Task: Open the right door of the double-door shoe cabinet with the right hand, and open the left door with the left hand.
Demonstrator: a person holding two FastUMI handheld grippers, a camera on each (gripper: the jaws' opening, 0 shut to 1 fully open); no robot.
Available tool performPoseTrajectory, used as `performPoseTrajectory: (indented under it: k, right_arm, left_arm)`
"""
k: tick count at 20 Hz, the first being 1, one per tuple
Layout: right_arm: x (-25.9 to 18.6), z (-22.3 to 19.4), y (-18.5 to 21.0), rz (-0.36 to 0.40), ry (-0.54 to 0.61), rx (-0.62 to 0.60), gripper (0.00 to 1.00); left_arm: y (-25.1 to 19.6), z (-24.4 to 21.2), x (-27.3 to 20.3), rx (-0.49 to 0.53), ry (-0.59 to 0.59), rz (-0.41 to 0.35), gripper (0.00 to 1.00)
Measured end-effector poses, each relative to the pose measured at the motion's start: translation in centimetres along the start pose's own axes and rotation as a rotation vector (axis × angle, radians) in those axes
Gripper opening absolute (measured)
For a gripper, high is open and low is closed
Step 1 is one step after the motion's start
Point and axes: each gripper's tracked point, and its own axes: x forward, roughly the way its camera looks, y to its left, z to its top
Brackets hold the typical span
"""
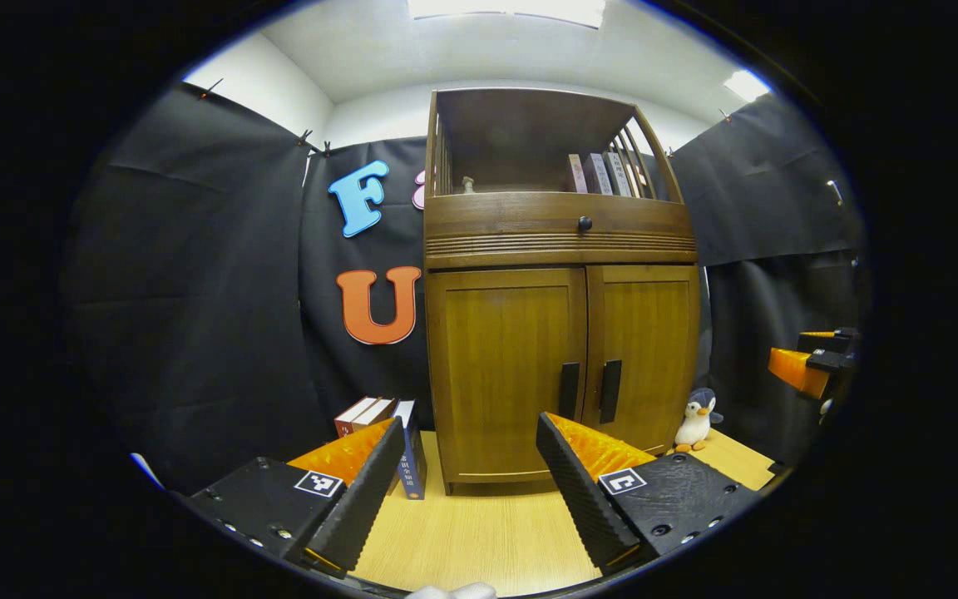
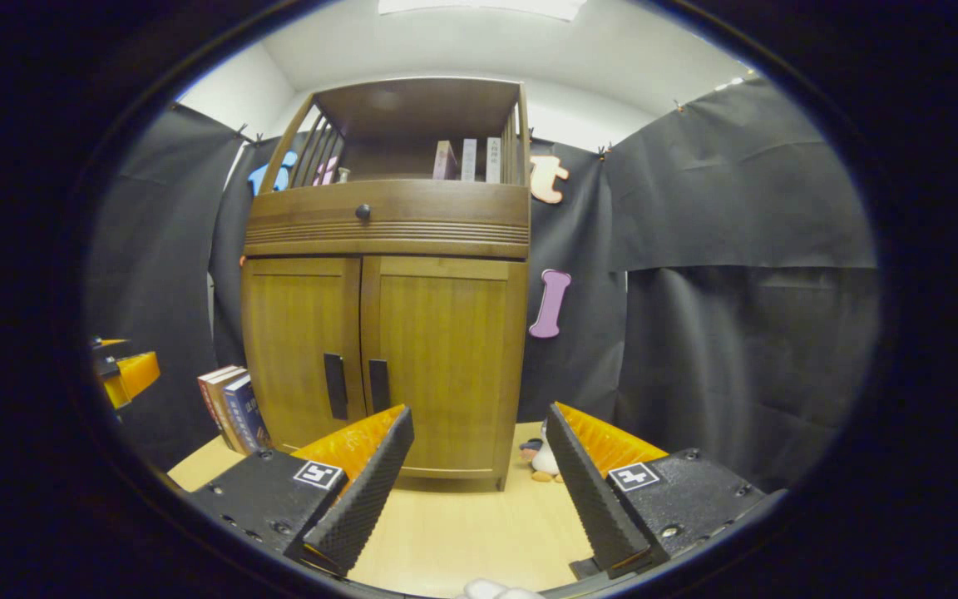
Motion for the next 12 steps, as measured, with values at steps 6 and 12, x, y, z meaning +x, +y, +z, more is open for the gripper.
performPoseTrajectory:
  k: [6,12]
  right_arm:
    - [3.9,-3.7,1.7,0.045,0.066,0.008,1.00]
    - [9.9,-7.8,7.1,0.174,0.140,-0.017,1.00]
  left_arm:
    - [0.3,0.0,-0.9,0.011,0.004,0.022,0.96]
    - [1.5,0.1,-2.4,0.034,0.005,0.093,0.96]
